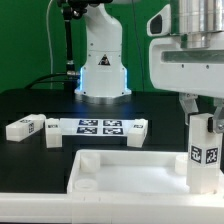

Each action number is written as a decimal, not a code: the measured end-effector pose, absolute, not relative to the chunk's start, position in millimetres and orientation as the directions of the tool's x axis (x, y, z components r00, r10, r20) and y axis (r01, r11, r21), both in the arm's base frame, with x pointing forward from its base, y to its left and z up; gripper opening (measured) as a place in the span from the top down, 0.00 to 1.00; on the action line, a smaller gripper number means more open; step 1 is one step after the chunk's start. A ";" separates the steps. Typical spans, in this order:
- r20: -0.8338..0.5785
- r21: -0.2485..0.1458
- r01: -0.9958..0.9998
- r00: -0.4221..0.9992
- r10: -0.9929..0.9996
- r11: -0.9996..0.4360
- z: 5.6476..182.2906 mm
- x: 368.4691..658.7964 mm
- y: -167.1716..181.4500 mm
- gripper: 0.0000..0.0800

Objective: Assemble desk

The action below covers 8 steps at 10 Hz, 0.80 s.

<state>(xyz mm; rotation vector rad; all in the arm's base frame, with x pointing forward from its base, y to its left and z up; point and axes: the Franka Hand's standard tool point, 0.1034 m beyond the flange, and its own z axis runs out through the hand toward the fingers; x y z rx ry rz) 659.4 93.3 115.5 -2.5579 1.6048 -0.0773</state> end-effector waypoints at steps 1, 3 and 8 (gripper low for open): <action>-0.020 -0.129 -0.892 0.440 -0.898 -0.434 115.5 659.3 93.6 0.41; 0.008 -0.126 -0.771 0.628 -0.778 -0.624 115.4 658.8 93.8 0.26; 0.071 -0.097 -0.378 0.920 -0.385 -0.921 116.6 659.3 100.7 0.19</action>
Offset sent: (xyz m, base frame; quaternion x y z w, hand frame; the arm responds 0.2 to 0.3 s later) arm -0.0013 0.0034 -0.0036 0.0034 0.0008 -0.2808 0.9598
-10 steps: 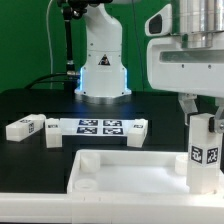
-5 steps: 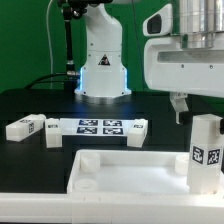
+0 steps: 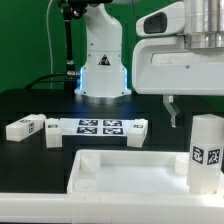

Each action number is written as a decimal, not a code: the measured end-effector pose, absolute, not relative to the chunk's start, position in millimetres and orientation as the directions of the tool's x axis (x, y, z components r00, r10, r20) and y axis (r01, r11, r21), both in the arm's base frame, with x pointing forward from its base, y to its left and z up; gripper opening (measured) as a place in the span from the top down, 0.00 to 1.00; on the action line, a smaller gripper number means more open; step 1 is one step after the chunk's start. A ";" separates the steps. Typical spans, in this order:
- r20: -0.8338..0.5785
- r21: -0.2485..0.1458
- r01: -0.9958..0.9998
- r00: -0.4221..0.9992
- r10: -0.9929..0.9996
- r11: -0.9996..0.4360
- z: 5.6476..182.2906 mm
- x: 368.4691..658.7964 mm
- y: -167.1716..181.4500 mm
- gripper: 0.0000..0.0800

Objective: Assemble desk

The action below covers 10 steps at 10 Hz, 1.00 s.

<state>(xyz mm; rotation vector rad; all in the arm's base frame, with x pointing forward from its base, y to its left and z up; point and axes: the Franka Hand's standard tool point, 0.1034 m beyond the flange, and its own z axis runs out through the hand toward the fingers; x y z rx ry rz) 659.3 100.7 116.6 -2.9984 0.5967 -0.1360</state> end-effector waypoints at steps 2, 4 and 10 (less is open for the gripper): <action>0.085 -0.082 -0.225 0.969 -0.231 -0.971 115.9 659.0 102.2 0.19; 0.100 -0.054 -0.045 0.994 -0.050 -0.998 115.4 659.4 101.7 0.19; 0.107 -0.006 0.241 0.965 0.239 -0.971 112.7 658.1 98.5 0.33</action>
Offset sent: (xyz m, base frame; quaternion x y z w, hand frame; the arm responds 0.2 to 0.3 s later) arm 0.0119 0.0047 0.0005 -0.0269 -0.0117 -0.2766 0.9605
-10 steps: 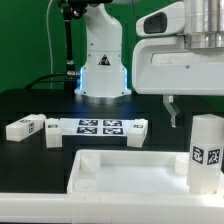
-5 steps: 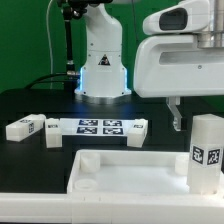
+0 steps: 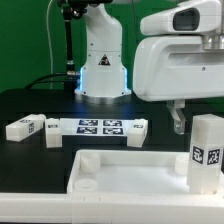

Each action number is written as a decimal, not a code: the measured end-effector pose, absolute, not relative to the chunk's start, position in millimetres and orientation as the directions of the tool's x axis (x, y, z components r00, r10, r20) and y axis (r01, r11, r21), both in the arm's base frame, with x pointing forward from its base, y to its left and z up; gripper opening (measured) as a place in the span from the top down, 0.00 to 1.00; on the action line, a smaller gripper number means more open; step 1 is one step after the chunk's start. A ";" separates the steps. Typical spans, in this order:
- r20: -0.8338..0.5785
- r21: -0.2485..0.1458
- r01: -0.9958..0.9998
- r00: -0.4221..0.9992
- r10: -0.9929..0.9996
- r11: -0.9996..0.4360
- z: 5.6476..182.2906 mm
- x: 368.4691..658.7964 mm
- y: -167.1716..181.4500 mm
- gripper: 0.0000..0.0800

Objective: Assemble desk

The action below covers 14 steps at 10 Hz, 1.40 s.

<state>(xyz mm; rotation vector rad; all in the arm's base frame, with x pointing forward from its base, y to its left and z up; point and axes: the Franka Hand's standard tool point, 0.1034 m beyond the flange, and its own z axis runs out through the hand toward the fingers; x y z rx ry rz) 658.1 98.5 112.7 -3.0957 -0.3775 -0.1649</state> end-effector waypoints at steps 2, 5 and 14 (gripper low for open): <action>0.107 -0.006 0.240 0.965 0.238 -0.971 112.8 658.2 98.3 0.50; 0.107 -0.011 0.207 0.973 0.204 -0.978 112.7 658.2 98.4 0.64; 0.058 -0.109 -0.557 0.823 -0.564 -0.823 112.8 659.7 94.0 0.64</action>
Offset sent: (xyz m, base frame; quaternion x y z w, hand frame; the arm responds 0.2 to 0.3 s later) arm 0.0000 0.0000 0.0000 0.0000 0.0000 0.0650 0.9979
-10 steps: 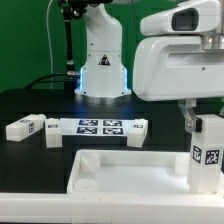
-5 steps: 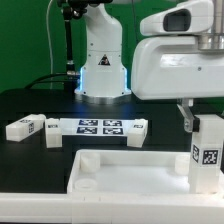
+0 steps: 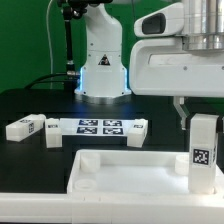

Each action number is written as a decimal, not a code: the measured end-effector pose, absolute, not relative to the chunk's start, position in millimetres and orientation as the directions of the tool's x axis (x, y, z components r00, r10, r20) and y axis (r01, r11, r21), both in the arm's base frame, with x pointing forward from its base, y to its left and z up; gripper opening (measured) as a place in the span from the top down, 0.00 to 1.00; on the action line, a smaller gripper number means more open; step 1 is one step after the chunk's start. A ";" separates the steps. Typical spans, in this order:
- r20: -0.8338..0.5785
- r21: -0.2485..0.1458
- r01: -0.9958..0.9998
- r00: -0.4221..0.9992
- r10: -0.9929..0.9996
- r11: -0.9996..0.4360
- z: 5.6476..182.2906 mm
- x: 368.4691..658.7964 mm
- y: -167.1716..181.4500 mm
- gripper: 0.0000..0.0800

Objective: Assemble desk

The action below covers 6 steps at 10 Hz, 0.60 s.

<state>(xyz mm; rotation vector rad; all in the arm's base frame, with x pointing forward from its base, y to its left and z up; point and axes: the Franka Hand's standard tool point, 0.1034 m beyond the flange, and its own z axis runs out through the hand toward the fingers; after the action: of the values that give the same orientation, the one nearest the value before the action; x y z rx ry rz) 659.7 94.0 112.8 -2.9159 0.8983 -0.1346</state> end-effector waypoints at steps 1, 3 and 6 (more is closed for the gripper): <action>0.051 -0.113 -0.609 0.785 -0.617 -0.785 112.9 659.8 94.0 0.64; 0.006 -0.130 -0.790 0.604 -0.797 -0.600 112.7 659.0 94.7 0.64; -0.028 -0.128 -0.885 0.454 -0.890 -0.448 112.7 658.5 95.8 0.64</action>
Offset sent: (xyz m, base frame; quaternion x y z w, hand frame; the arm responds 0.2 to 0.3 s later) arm -0.0044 -0.0055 -0.0082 0.0169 -0.0173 0.3166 0.9482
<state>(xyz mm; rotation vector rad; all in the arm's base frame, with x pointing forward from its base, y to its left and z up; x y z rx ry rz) 658.5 95.8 112.7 -2.5714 1.5778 -0.0654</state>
